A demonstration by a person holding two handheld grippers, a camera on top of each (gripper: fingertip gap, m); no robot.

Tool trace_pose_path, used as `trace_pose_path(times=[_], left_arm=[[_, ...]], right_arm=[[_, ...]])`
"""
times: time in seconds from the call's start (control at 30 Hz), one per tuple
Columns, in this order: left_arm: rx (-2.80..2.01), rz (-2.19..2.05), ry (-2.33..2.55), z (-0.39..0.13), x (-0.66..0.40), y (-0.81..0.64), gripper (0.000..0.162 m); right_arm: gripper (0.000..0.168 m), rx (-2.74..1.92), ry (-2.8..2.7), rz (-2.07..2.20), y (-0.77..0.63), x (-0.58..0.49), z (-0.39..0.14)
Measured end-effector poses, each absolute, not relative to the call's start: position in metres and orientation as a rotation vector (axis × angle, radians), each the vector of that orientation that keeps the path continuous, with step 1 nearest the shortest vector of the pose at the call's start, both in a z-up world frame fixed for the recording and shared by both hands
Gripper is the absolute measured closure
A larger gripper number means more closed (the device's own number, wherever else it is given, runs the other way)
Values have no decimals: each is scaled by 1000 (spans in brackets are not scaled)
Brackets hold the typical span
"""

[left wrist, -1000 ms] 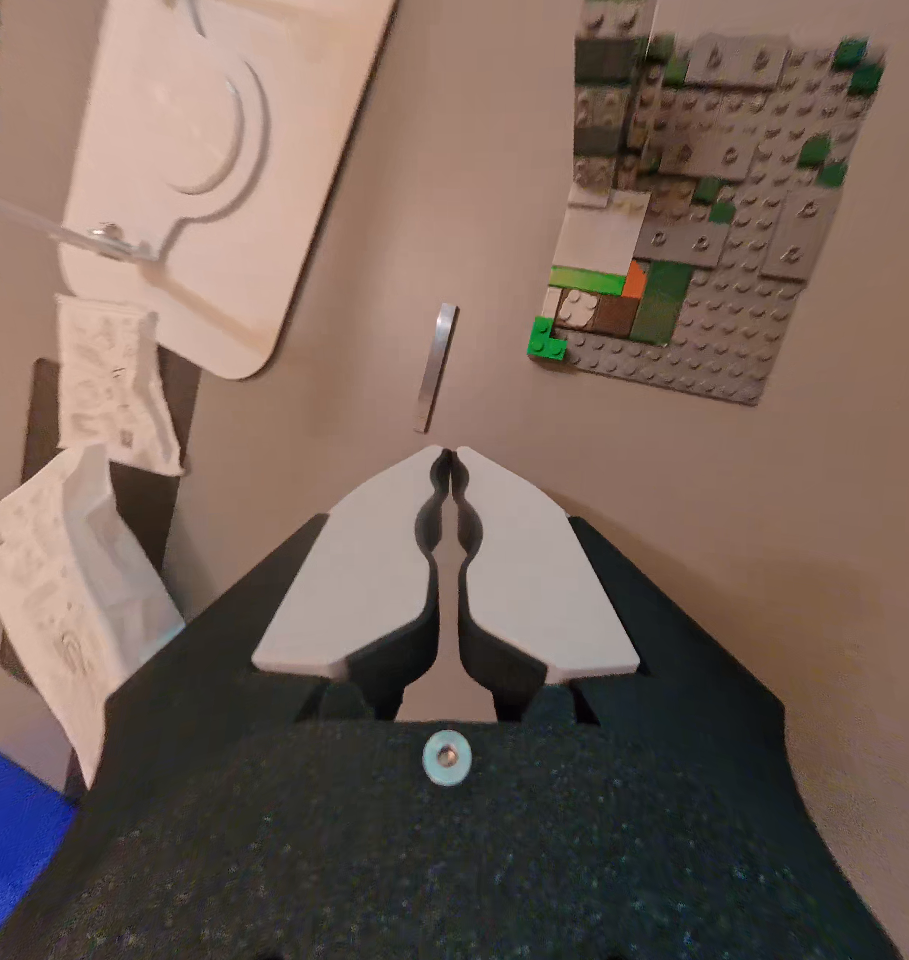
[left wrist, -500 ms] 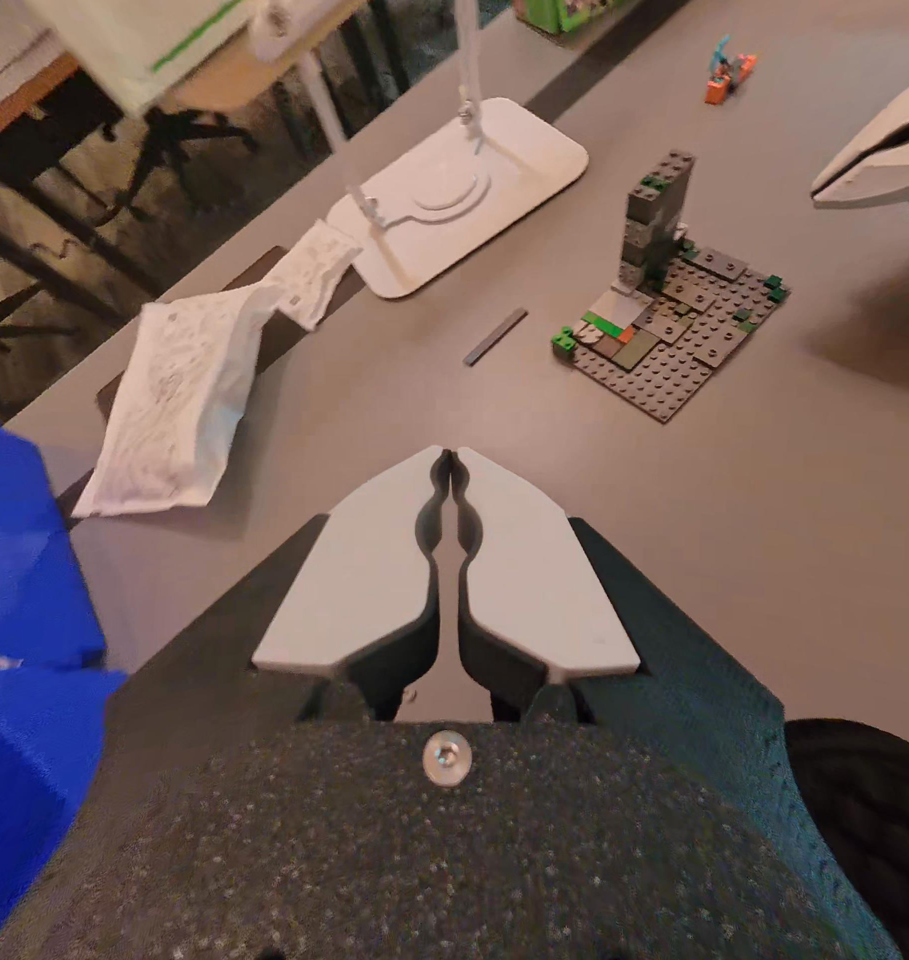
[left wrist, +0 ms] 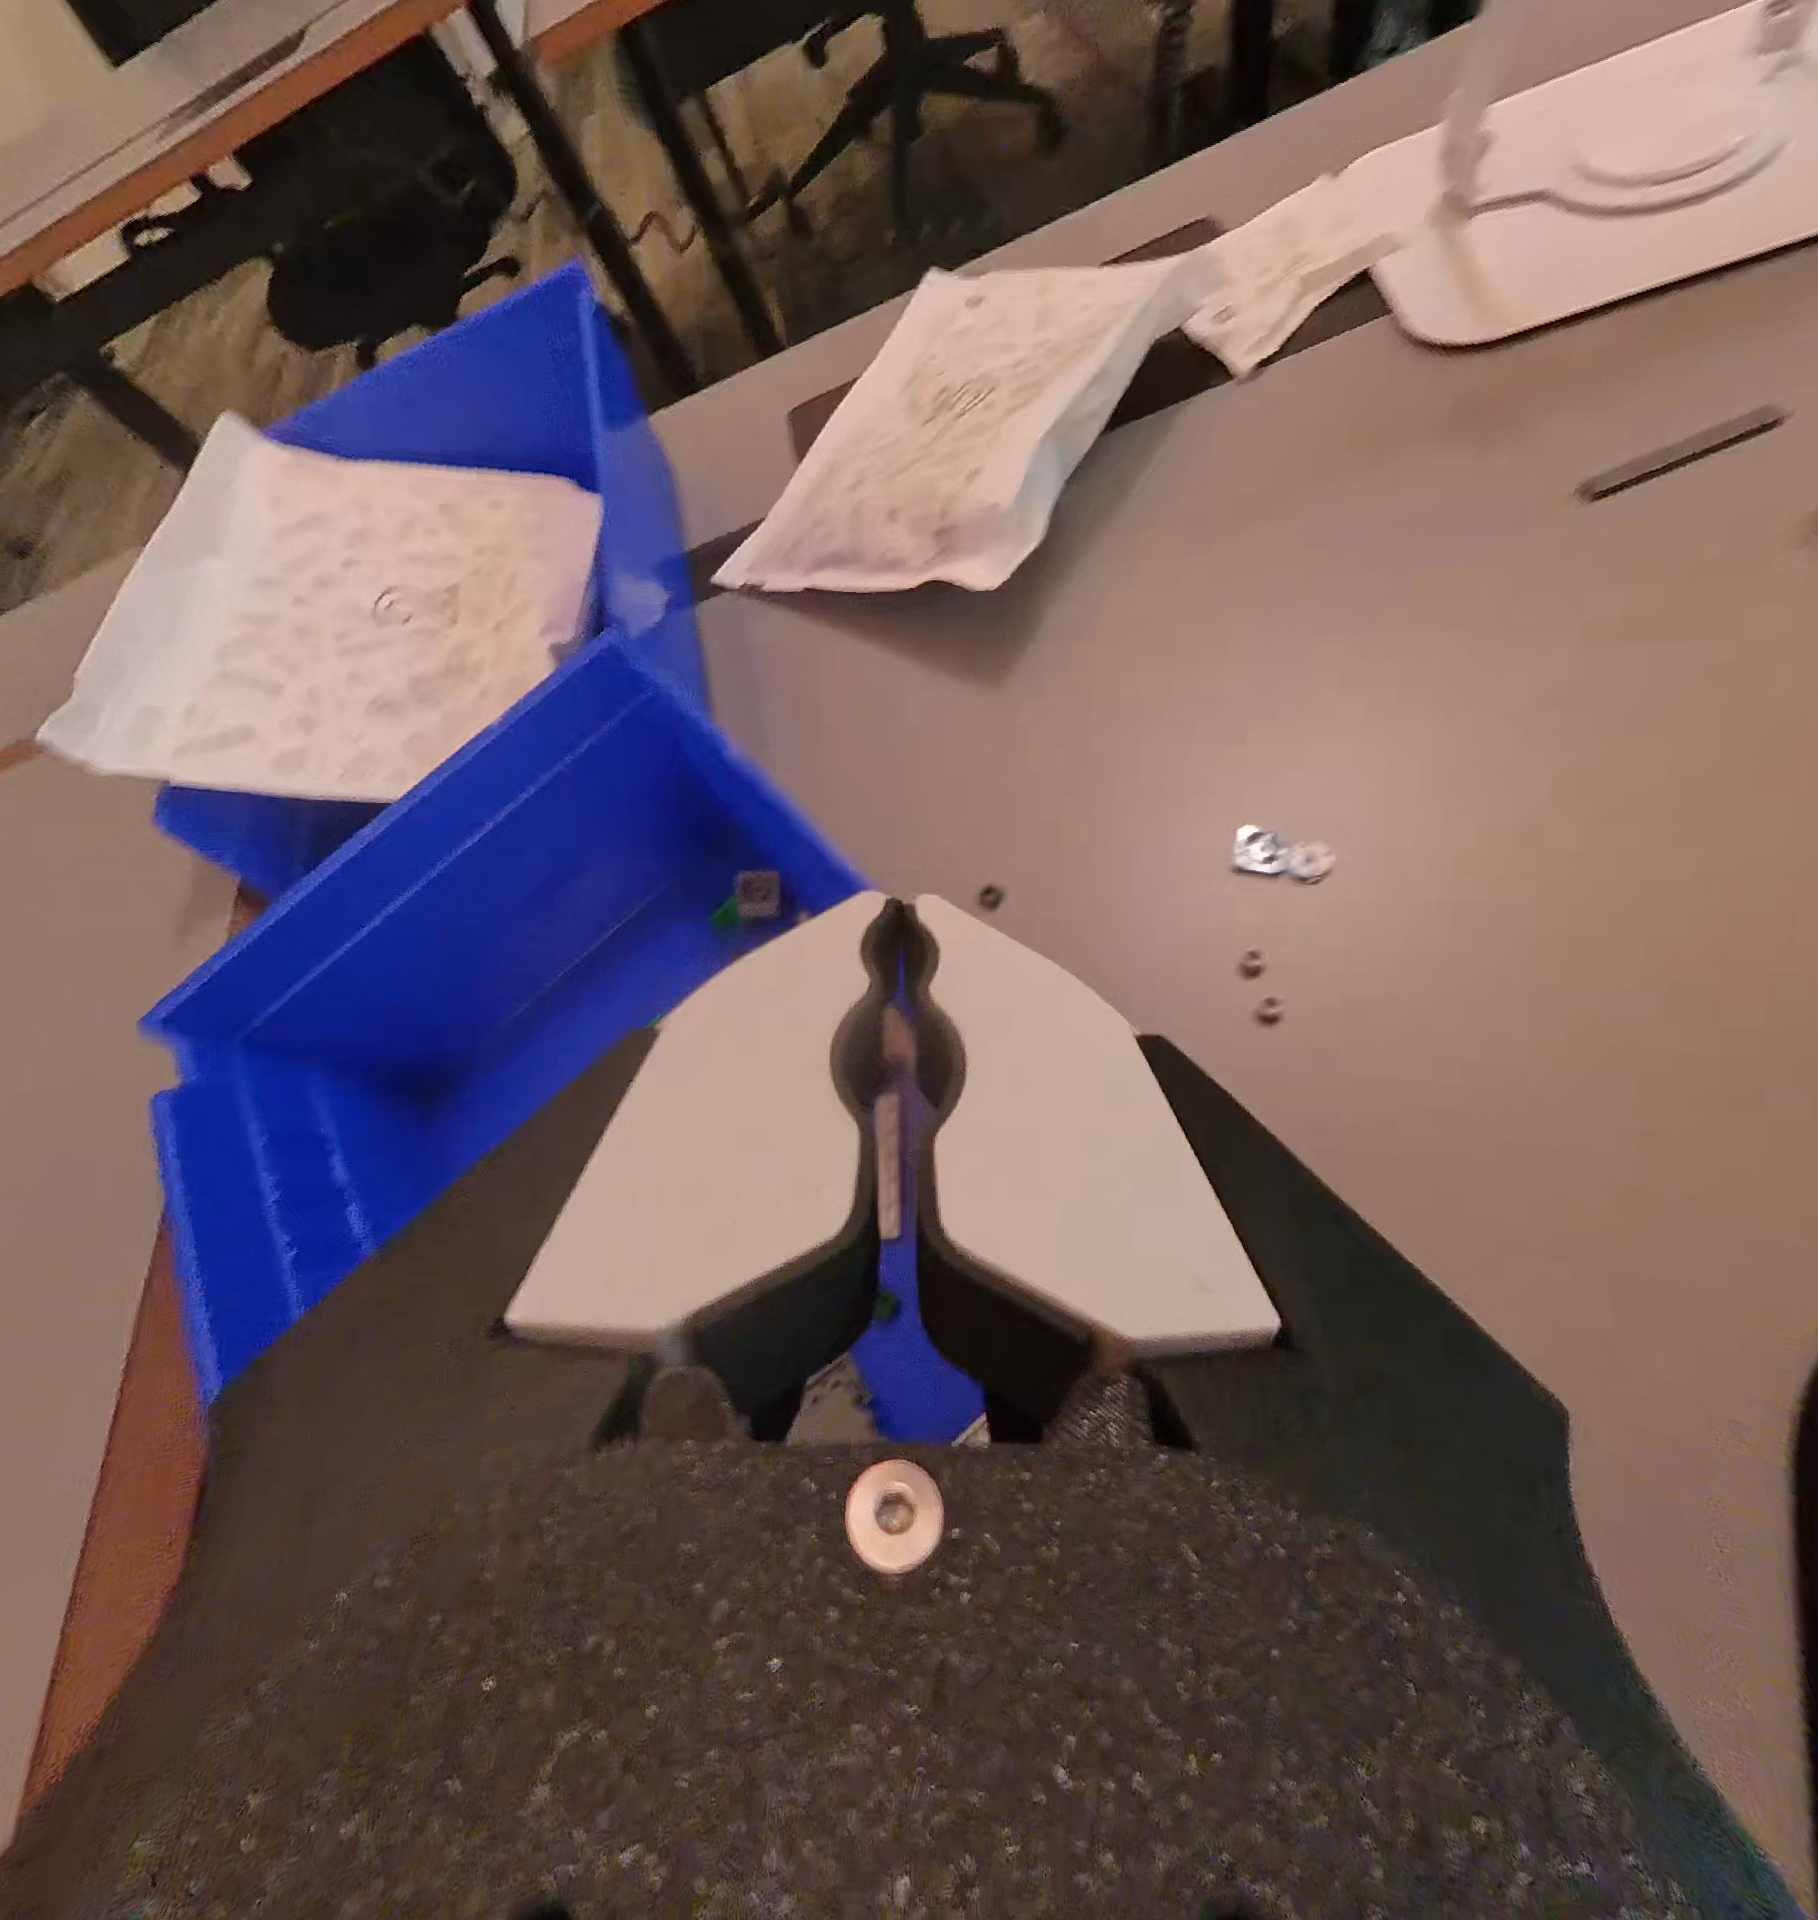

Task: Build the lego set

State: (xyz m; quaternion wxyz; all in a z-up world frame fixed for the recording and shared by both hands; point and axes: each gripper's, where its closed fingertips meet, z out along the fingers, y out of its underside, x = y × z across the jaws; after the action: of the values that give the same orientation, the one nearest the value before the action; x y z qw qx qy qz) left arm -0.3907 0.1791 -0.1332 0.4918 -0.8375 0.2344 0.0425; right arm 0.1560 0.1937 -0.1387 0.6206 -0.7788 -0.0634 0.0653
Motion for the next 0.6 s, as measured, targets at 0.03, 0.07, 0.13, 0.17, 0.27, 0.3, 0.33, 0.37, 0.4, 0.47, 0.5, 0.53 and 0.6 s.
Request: trace_pose_path(times=[0.03,0.07,0.13,0.17,0.27,0.3,0.33,0.37,0.4,0.47,0.5,0.53,0.6], left_arm=[[-2038,120,548,-135,-401,179,162],[-2047,133,530,-137,-412,179,162],[-2085,165,494,-144,-433,178,162],[-2104,178,481,-147,-444,178,162],[-2204,201,474,-163,-470,173,157],[-2241,204,479,-169,-477,171,156],[-2283,208,494,-175,-483,169,155],[-2315,223,514,-180,-489,167,154],[-2351,231,555,-186,-494,165,153],[-2428,251,624,-197,-503,163,150],[-2461,253,651,-203,-507,163,150],[-2518,224,684,-211,-508,160,146],[-2598,182,764,-226,-510,157,141]], right_arm=[[168,-1779,-115,118,193,169,-136],[168,-1770,-87,87,191,182,-134],[168,-1764,-30,30,185,205,-133],[168,-1765,-1,2,181,215,-134],[168,-1773,69,-61,168,240,-141],[168,-1776,81,-74,165,245,-144],[168,-1780,88,-83,162,248,-146],[168,-1782,89,-88,161,250,-148],[168,-1785,87,-89,160,251,-150],[168,-1797,77,-80,161,248,-154],[168,-1804,68,-72,163,246,-156],[168,-1809,57,-67,164,243,-158],[168,-1819,36,-63,167,238,-161]])
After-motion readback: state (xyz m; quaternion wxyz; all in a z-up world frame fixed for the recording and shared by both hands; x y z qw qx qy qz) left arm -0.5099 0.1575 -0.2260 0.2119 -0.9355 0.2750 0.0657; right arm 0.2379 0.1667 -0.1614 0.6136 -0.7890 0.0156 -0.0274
